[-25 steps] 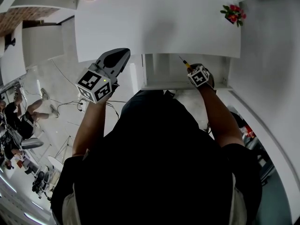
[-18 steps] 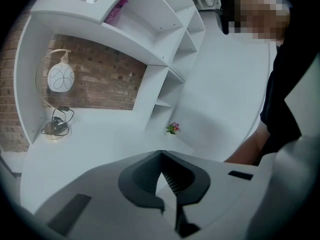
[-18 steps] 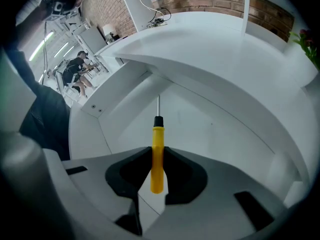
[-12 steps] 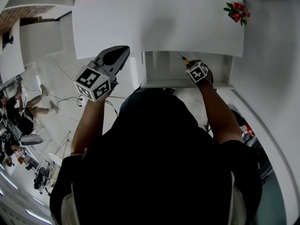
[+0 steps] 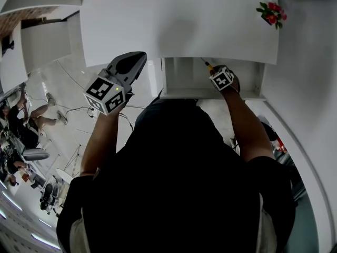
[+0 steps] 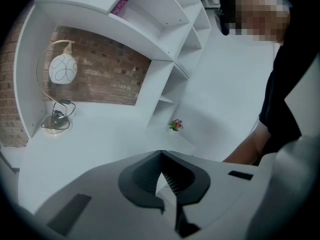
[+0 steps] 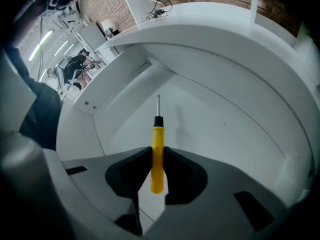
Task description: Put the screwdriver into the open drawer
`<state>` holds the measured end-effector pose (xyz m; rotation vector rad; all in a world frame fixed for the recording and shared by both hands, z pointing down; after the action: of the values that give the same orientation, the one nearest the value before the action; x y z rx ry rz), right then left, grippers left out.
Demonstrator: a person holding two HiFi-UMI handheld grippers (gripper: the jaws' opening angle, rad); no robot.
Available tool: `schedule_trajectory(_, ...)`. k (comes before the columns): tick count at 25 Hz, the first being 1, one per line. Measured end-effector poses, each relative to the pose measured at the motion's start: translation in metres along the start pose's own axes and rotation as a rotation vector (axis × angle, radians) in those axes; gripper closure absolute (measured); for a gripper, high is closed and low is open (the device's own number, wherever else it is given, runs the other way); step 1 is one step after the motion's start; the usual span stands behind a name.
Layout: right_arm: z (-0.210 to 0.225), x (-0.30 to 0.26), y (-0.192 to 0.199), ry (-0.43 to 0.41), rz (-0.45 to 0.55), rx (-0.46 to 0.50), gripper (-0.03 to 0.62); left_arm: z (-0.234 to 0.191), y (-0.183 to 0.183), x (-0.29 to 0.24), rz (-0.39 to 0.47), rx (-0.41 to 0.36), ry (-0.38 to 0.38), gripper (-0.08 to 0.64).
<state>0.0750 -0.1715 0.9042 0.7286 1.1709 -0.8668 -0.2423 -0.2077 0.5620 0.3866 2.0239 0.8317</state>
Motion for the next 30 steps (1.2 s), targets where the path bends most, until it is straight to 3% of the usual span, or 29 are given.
schedule_trajectory(30,0.0,-0.02,-0.003,0.022,-0.022,0.033,0.508,-0.006,0.008,-0.011,-0.013,0.024,0.014,0.545)
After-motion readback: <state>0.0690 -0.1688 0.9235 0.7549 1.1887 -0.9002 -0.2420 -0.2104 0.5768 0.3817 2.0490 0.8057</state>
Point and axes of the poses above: the fingertips, and each gripper's own axes: x backward along the fingers, z to its right, y out of its underside, the point moved 4 cm from there along x, backward along the fingers, and after that the axes turned 7 degrees about -z, right-handed, at the moved point
